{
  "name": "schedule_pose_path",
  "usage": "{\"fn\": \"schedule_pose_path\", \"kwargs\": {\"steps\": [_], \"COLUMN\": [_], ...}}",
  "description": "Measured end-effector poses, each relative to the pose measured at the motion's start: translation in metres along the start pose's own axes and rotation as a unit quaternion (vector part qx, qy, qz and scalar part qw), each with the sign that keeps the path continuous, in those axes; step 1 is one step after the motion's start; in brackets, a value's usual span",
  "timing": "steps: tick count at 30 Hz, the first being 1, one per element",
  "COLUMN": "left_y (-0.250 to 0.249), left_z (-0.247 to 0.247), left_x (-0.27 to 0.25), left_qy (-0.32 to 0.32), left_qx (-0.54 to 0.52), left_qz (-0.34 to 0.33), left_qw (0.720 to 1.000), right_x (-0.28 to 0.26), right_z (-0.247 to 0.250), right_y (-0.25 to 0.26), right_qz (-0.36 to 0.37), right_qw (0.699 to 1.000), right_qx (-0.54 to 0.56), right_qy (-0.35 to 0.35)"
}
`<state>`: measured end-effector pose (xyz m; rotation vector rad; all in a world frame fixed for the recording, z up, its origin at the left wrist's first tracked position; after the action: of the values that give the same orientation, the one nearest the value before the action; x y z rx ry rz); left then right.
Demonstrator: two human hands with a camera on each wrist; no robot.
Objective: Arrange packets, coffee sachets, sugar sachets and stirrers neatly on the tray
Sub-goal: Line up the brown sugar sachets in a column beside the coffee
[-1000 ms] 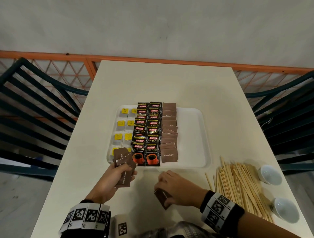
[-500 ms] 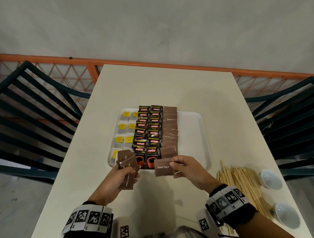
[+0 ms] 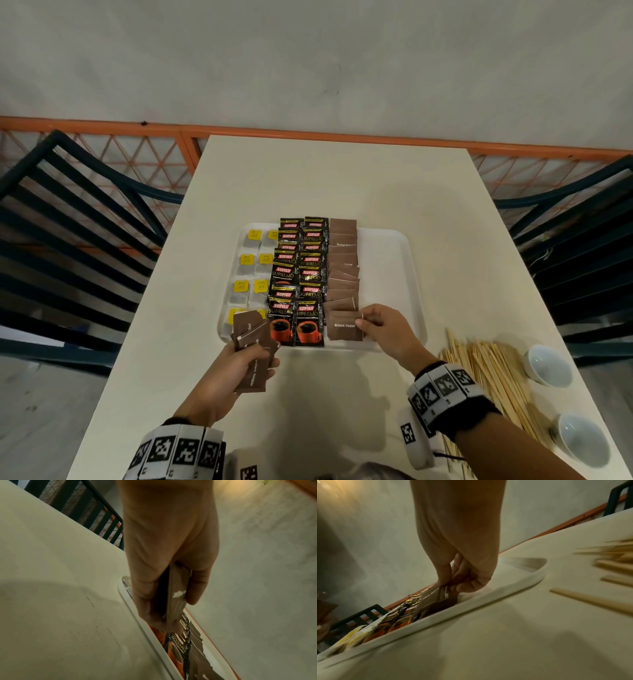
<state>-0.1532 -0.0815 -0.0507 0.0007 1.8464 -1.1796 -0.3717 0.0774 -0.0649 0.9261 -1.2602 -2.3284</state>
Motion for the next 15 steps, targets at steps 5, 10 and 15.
{"fn": "schedule_pose_path", "kwargs": {"steps": [5, 10, 15], "left_y": [0.003, 0.003, -0.006], "left_z": [-0.006, -0.012, -0.022], "left_x": [-0.001, -0.003, 0.000], "left_qy": [0.022, 0.051, 0.062], "left_qx": [0.014, -0.001, -0.058], "left_qz": [0.006, 0.009, -0.026], "left_qw": [1.000, 0.999, 0.996], "right_x": [-0.001, -0.005, -0.018], "right_z": [-0.012, -0.007, -0.006], "right_y": [0.007, 0.013, 0.043], "right_qz": [0.036, 0.053, 0.098], "right_qw": [0.996, 0.992, 0.986], "right_qx": [-0.080, -0.109, -0.125], "right_qy": [-0.005, -0.040, -0.056]}}
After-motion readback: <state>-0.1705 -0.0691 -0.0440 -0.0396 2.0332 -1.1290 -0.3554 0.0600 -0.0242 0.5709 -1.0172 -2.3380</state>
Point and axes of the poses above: each hand's wrist, its own x-axis towards the middle knuckle, its own z-axis out of the back of the hand, y = z × x, the point moved 9 cm from there along x, towards the middle knuckle, and after that the axes turned 1 degree about z, right-handed, at the moved point
